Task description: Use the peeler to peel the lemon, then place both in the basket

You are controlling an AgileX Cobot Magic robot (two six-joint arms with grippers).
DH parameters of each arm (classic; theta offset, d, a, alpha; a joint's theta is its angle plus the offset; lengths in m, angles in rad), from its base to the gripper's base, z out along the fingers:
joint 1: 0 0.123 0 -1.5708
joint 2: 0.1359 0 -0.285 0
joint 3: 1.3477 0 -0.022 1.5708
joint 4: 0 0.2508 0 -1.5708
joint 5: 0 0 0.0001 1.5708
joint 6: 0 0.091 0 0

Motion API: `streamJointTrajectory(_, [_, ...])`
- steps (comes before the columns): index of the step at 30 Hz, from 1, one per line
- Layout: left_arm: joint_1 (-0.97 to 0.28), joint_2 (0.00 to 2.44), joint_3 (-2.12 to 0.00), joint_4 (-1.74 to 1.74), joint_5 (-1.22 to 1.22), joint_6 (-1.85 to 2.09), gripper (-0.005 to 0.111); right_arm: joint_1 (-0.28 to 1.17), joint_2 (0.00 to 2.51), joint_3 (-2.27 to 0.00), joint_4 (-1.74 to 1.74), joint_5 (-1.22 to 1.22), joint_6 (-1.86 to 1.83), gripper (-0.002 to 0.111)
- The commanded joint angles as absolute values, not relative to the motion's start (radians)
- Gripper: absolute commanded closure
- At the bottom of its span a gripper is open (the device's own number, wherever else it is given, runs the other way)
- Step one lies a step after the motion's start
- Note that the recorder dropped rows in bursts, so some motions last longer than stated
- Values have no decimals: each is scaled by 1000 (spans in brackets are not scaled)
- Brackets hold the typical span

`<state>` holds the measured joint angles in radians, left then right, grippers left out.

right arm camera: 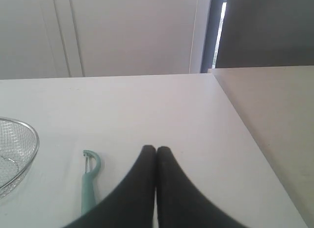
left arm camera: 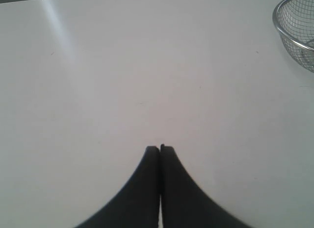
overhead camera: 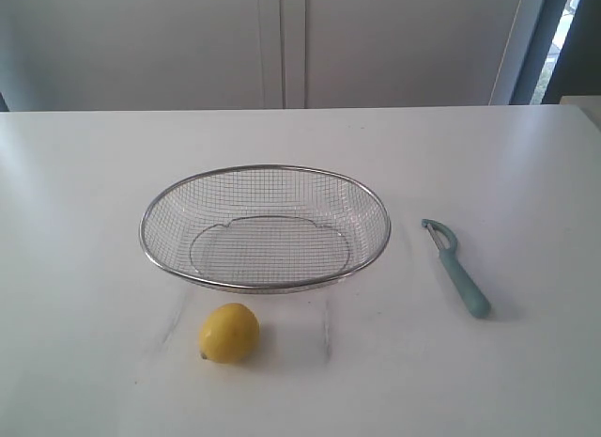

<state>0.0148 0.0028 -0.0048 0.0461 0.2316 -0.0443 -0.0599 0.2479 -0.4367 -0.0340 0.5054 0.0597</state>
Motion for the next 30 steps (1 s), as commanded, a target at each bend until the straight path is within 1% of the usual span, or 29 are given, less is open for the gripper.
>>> streamJointTrajectory(1, [16, 0, 0, 39, 233, -45, 106, -58, 254, -444, -36, 500, 57, 108])
streamJointTrajectory(11, [16, 0, 0, 39, 233, -45, 106, -58, 277, -449, -36, 514, 60, 108])
streamJointTrajectory(21, [16, 0, 0, 39, 233, -45, 106, -58, 605, -628, -36, 584, 93, 108])
streamJointTrajectory(30, [16, 0, 0, 39, 233, -45, 106, -58, 864, -759, -36, 580, 93, 108])
